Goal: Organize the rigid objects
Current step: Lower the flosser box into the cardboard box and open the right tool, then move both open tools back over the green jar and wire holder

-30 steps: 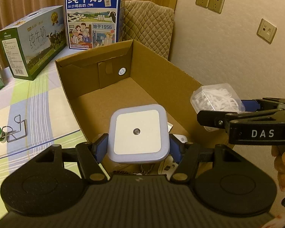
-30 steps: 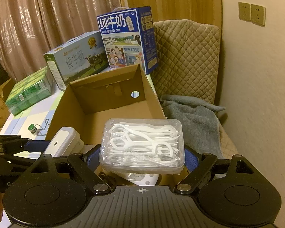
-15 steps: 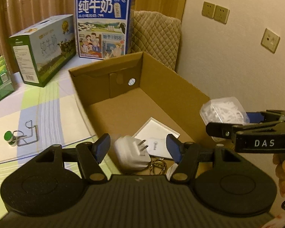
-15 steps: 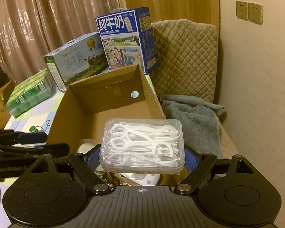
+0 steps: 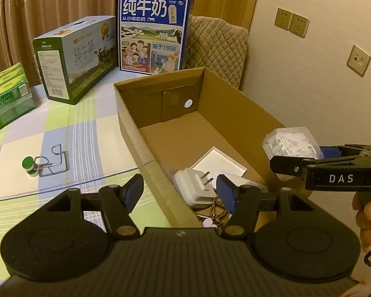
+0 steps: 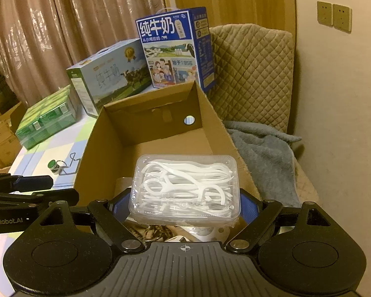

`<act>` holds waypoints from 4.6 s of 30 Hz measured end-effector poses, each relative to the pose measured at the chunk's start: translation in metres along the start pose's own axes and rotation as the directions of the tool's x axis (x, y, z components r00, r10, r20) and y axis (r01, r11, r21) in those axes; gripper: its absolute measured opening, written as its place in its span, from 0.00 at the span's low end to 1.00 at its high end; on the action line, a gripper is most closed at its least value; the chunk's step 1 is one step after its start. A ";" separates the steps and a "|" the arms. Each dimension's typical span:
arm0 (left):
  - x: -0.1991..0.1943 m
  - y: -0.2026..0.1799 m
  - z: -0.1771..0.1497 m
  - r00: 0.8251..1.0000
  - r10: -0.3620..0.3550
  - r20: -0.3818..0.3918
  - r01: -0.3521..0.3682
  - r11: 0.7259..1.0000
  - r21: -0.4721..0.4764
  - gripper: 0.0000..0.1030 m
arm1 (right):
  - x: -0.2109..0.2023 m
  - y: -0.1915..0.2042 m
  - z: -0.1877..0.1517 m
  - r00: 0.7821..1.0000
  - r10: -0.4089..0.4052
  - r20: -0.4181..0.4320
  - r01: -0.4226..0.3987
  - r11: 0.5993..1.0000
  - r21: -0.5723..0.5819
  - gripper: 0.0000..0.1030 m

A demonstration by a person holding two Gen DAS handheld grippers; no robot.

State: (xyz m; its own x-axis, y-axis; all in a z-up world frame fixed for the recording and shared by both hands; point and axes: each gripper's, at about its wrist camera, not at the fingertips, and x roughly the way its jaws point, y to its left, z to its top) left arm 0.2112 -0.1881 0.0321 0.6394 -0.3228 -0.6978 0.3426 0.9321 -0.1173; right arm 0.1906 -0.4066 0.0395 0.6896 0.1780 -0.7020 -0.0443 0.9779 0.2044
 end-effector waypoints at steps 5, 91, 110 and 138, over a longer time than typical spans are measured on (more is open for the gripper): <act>0.000 0.005 -0.002 1.000 0.002 -0.001 -0.002 1.000 -0.009 0.59 | 0.006 0.002 -0.002 1.000 0.001 -0.015 -0.001 1.000 -0.001 0.81; -0.137 0.186 -0.098 0.966 0.250 0.068 -0.230 0.948 -0.219 0.68 | -0.019 0.225 -0.042 0.979 0.195 0.062 -0.182 0.968 -0.173 0.81; -0.020 0.292 -0.073 0.944 0.329 0.037 -0.314 0.924 -0.218 0.89 | 0.151 0.259 -0.025 0.981 0.191 0.034 -0.179 0.959 -0.218 0.81; 0.022 0.339 -0.068 0.940 0.341 0.028 -0.317 0.899 -0.302 0.90 | 0.293 0.286 -0.016 0.993 0.117 -0.014 -0.118 0.970 -0.211 0.81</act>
State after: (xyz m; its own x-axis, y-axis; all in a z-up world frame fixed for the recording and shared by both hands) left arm 0.2950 0.1319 -0.0709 0.7370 0.0096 -0.6758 -0.1025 0.9899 -0.0977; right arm 0.3685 -0.0727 -0.1185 0.6694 0.2929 -0.6828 -0.2765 0.9512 0.1369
